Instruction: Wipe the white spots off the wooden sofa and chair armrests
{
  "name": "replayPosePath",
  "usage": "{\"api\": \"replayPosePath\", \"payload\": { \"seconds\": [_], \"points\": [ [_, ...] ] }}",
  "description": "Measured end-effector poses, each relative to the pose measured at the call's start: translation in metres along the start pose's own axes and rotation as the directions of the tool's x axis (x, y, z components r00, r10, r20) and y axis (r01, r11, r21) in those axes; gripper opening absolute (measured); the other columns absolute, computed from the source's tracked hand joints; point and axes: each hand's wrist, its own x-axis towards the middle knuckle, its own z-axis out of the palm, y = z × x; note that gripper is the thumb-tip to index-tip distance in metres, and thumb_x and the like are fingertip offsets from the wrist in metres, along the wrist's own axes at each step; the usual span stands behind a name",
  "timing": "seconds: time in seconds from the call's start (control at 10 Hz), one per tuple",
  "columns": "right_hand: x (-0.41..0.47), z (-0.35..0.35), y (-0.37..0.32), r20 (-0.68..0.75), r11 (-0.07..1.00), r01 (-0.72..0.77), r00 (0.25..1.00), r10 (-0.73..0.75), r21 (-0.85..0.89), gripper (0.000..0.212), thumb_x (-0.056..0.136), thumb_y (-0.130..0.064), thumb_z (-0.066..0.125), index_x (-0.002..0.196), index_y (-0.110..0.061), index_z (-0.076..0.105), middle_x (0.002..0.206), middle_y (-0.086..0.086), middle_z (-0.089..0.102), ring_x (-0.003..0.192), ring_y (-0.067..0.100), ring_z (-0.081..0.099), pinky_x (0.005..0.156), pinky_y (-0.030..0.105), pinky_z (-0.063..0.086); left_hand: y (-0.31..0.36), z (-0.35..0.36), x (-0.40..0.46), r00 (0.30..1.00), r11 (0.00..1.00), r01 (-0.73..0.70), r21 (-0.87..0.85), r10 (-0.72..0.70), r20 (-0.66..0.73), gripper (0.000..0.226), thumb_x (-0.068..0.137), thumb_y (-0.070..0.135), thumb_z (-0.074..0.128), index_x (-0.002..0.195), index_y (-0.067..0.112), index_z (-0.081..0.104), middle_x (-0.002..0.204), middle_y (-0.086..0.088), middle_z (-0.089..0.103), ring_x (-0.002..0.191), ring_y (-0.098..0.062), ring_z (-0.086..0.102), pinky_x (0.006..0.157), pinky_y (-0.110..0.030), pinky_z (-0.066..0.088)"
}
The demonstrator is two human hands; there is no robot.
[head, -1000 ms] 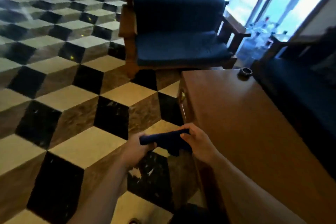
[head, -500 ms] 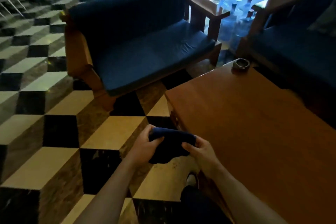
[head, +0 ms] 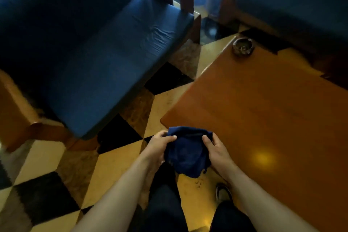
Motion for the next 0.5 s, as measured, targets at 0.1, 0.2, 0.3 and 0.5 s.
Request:
{"api": "replayPosePath", "payload": {
  "seconds": [0.1, 0.2, 0.3, 0.5],
  "points": [
    [0.047, 0.021, 0.014, -0.158, 0.998, -0.055, 0.986, 0.056, 0.012, 0.015, 0.106, -0.041, 0.05, 0.118, -0.039, 0.058, 0.128, -0.002, 0.067, 0.113, 0.014, 0.066, 0.102, 0.048, 0.055, 0.025, -0.015, 0.069, 0.995, 0.993, 0.041, 0.11, -0.051, 0.084, 0.022, 0.091, 0.004, 0.067, 0.108, 0.017, 0.068, 0.112, -0.018, 0.072, 0.105, -0.039, 0.071, 0.089, -0.062, 0.059],
    [0.117, 0.045, 0.038, -0.389, 0.989, -0.124, 0.91, 0.144, 0.076, 0.027, 0.105, -0.042, 0.052, 0.128, -0.028, 0.059, 0.131, 0.001, 0.065, 0.118, 0.019, 0.064, 0.104, 0.048, 0.053, 0.051, -0.024, 0.169, 0.987, 0.96, 0.003, 0.279, -0.047, 0.152, 0.026, 0.079, 0.015, 0.072, 0.102, 0.028, 0.072, 0.112, -0.01, 0.075, 0.102, -0.03, 0.073, 0.08, -0.048, 0.063],
    [0.155, 0.052, 0.048, -0.494, 0.984, -0.151, 0.851, 0.18, 0.099, 0.029, 0.103, -0.038, 0.059, 0.128, -0.022, 0.058, 0.131, 0.003, 0.065, 0.116, 0.022, 0.064, 0.097, 0.042, 0.054, 0.053, -0.02, 0.222, 0.981, 0.939, -0.037, 0.341, -0.032, 0.194, 0.029, 0.082, 0.013, 0.071, 0.109, 0.023, 0.07, 0.121, -0.011, 0.074, 0.106, -0.026, 0.071, 0.084, -0.042, 0.06],
    [0.177, 0.053, 0.049, -0.636, 0.827, -0.552, 0.602, 0.483, 0.106, 0.05, 0.098, -0.019, 0.063, 0.144, -0.006, 0.047, 0.135, 0.016, 0.059, 0.104, 0.028, 0.056, 0.085, 0.037, 0.045, 0.048, -0.034, 0.251, 0.991, 0.664, -0.083, 0.743, -0.022, 0.131, 0.052, 0.092, 0.023, 0.064, 0.14, 0.01, 0.051, 0.125, -0.006, 0.064, 0.104, -0.02, 0.058, 0.08, -0.026, 0.039]
  ]
}}
